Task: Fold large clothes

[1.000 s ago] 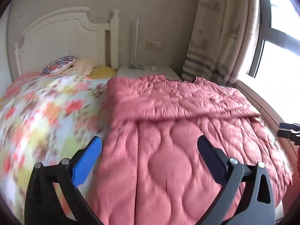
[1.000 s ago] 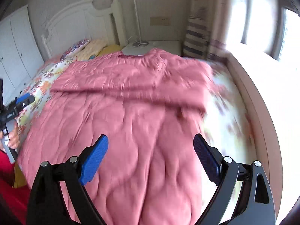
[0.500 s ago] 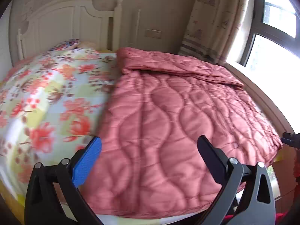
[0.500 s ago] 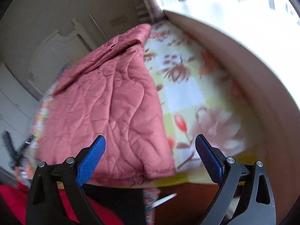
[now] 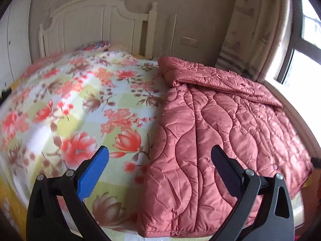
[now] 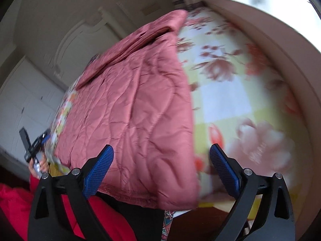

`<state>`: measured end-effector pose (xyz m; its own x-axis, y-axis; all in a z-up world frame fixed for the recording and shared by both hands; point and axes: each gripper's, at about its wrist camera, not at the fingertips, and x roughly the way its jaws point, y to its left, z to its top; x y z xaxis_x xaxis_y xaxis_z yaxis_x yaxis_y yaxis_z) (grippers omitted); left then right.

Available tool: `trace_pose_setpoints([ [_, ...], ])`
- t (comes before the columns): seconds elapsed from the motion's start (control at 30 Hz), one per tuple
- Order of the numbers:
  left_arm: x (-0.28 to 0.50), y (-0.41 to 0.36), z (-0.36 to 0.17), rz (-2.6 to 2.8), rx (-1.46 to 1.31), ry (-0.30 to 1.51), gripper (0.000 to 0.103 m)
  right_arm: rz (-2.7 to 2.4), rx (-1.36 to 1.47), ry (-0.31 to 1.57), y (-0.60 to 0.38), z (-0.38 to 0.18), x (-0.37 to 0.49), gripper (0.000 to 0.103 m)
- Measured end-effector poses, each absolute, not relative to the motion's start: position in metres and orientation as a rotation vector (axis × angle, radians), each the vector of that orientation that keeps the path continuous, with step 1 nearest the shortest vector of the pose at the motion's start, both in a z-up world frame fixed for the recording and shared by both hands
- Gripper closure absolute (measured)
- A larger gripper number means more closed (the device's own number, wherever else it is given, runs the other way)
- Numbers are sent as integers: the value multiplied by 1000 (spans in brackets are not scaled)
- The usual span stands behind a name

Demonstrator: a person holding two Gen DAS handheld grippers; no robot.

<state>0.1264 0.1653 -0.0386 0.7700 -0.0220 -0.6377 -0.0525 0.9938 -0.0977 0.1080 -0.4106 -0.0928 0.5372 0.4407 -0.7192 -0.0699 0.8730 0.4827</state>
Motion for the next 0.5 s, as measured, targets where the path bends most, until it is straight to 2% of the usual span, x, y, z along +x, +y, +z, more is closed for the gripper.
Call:
trace_pose_setpoints([
  [0.2,135,158,-46,29,-58,709,2,444,340,1010,-386,-93,140,10],
  [0.3,140,158,-50,30,-56,727,2,477,304,1032,-371,-91,160,32],
  [0.37,142,160,-51,42,-46,732,2,471,274,1046,-363,-92,170,61],
  [0.43,143,165,-50,44,-41,733,2,452,262,1073,-359,-93,176,72],
  [0.5,146,174,-49,40,-49,754,2,445,294,1089,-360,-95,178,78],
])
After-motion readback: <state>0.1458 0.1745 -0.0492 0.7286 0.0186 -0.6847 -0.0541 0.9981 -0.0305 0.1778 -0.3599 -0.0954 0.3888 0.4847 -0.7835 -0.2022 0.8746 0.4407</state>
